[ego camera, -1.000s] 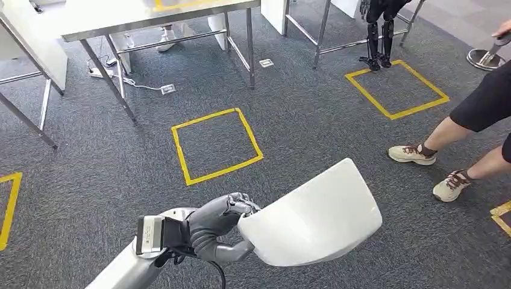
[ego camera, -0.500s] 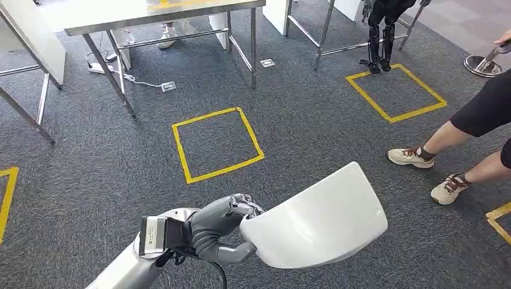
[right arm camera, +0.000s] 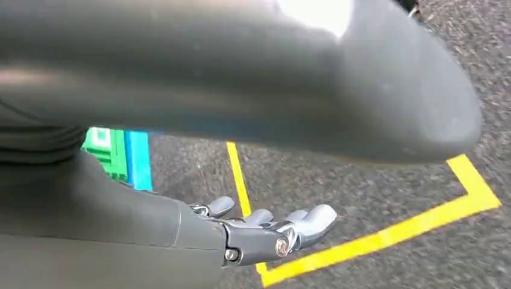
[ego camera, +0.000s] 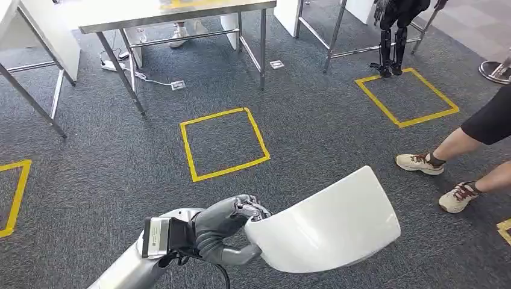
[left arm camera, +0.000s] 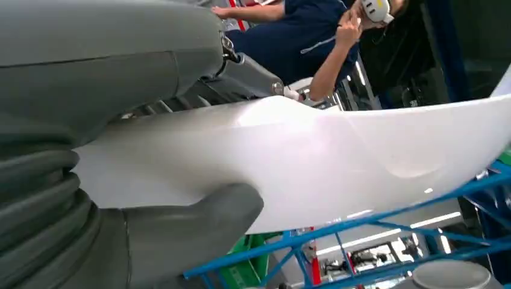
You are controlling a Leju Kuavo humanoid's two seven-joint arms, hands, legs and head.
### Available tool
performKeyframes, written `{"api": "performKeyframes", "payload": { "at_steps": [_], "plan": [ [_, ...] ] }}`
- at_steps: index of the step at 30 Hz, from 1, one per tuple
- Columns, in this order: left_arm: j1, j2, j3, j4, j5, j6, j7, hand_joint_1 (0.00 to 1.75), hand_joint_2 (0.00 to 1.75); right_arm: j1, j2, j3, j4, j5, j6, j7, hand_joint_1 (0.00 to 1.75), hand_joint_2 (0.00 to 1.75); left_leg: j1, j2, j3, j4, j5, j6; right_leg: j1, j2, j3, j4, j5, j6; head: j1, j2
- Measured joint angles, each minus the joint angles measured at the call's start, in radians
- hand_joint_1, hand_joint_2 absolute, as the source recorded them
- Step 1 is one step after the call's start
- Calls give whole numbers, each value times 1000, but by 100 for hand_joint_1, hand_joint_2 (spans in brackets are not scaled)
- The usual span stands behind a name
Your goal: Take the parts from the cabinet and place them on the table.
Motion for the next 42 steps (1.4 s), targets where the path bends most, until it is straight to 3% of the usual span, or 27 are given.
{"api": "performKeyframes", "payload": {
  "at_steps": [1,2,6,7,10,11,12,13,15,16,17,20,21,22,25,26,27,28,30,31,34,36,37,38,40,41,42],
  "plan": [
    [1,0,0,-1,0,0,0,175,175,-1,7,0,2,0,1,0,0,0,-9,-4,-5,5,-3,-11,12,14,-3,8,-10,-6,8,0],
    [2,0,0,-3,-3,0,3,175,175,-2,3,0,1,1,0,-1,0,0,-11,-6,-5,4,-3,-18,10,10,-8,11,-10,-33,6,0],
    [7,1,-1,-9,-5,0,3,175,175,-2,4,0,1,1,1,0,0,0,0,-3,-3,5,-8,-39,12,4,-9,10,-7,-69,-2,0],
    [7,2,-1,-11,-5,0,3,175,175,-2,4,0,1,1,1,0,0,0,-1,3,-25,51,-39,-37,14,3,-8,10,-9,-77,-5,0],
    [10,3,-1,-12,-6,0,3,175,175,-1,4,0,1,1,1,1,0,0,-7,4,-142,285,-138,-31,24,-1,-8,11,-13,-86,-14,0],
    [12,4,-1,-12,-6,0,3,175,175,-1,4,0,1,1,0,2,0,0,-8,4,-162,318,-135,-27,28,-1,-7,11,-14,-88,-15,0],
    [13,4,-1,-11,-6,0,3,175,175,-1,4,0,1,1,0,2,0,0,-11,5,-156,300,-110,-21,32,-1,-4,11,-16,-90,-15,0],
    [13,4,-1,-11,-6,0,3,175,175,-1,4,0,1,1,0,2,0,0,-14,5,-133,246,-72,-14,34,-1,-1,11,-18,-91,-16,0],
    [12,4,-1,-12,-6,0,3,175,175,-1,4,0,1,1,0,2,0,0,-23,8,-56,77,17,7,37,0,10,11,-25,-87,-17,0],
    [11,4,-1,-12,-6,0,3,175,175,-2,5,0,1,1,0,2,0,0,-33,13,-36,36,11,13,42,0,11,13,-29,-81,-17,0],
    [9,3,-1,-12,-6,-1,3,175,175,-3,5,0,1,1,0,2,0,0,-31,14,-28,16,4,9,43,0,7,16,-32,-75,-19,0],
    [10,3,-1,-12,-6,-3,3,175,175,-3,5,0,1,1,1,0,0,0,-37,6,-31,15,3,20,38,-6,11,5,-32,-56,-17,0],
    [10,0,-1,-13,-6,-4,3,175,175,-5,5,0,1,1,1,0,0,0,-27,6,-21,4,7,27,35,-6,14,11,-38,-50,-17,0],
    [9,0,-2,-13,-6,-5,3,175,175,-6,6,0,1,1,2,-2,0,0,-27,5,-16,1,4,31,36,-4,4,39,-48,-45,-14,0],
    [9,-5,-2,-12,-6,-5,3,175,175,-4,5,0,1,1,2,-1,0,0,-28,7,-10,2,-4,42,35,-4,-126,261,-138,-34,-6,0],
    [10,-5,-2,-11,-6,-5,5,175,175,-2,5,0,1,1,2,-1,0,0,-29,6,-8,2,-7,42,35,-4,-160,307,-141,-33,-5,0],
    [10,-5,-2,-11,-6,-5,8,175,175,0,5,0,1,1,2,0,0,0,-28,5,-4,2,-11,42,34,-4,-170,305,-120,-33,-5,0],
    [11,-5,-2,-11,-6,-5,11,175,175,0,5,0,1,1,2,0,0,0,-28,3,3,2,-15,39,34,-4,-156,258,-77,-34,-4,0],
    [10,-7,-2,-12,-6,-5,14,175,175,0,5,0,1,1,3,0,0,0,-28,1,21,3,-28,33,34,-4,-78,78,30,-39,-3,0],
    [10,-9,-2,-12,-6,-5,16,175,175,-1,5,-1,1,1,3,0,0,0,-28,1,24,3,-33,28,34,-3,-52,22,35,-45,-1,0],
    [10,-10,-2,-13,-6,-5,21,175,175,-1,5,-1,1,2,5,0,0,0,-34,-1,27,-2,-41,12,44,-1,-49,13,19,-68,-2,0],
    [10,-11,-2,-15,-6,-5,21,175,175,-1,5,-1,1,3,7,-1,0,0,-35,0,32,-3,-49,-1,36,-3,-40,5,19,-81,-2,0],
    [9,-11,-2,-17,-6,-5,22,175,175,-1,5,-1,1,3,8,-2,0,0,-33,2,29,21,-57,-6,35,-3,-32,2,15,-88,-4,0],
    [8,-11,-2,-19,-6,-5,22,175,175,-2,5,-1,1,4,8,-3,0,0,-32,4,0,79,-87,-8,35,-4,-25,2,10,-95,-9,0],
    [12,-10,-2,-19,-6,-5,24,175,175,-2,5,-1,1,6,9,-3,0,0,-29,5,-93,247,-156,-13,35,-4,-15,2,-2,-99,-11,0],
    [15,-8,-2,-19,-6,-5,24,175,175,-1,5,-1,1,7,9,-3,0,0,-29,5,-134,309,-167,-14,35,-4,-8,2,-7,-98,-12,0],
    [18,-7,-2,-19,-6,-5,24,175,175,0,5,-1,1,7,9,-3,0,0,-29,5,-151,319,-149,-14,35,-4,0,2,-14,-97,-12,0]
  ]
}}
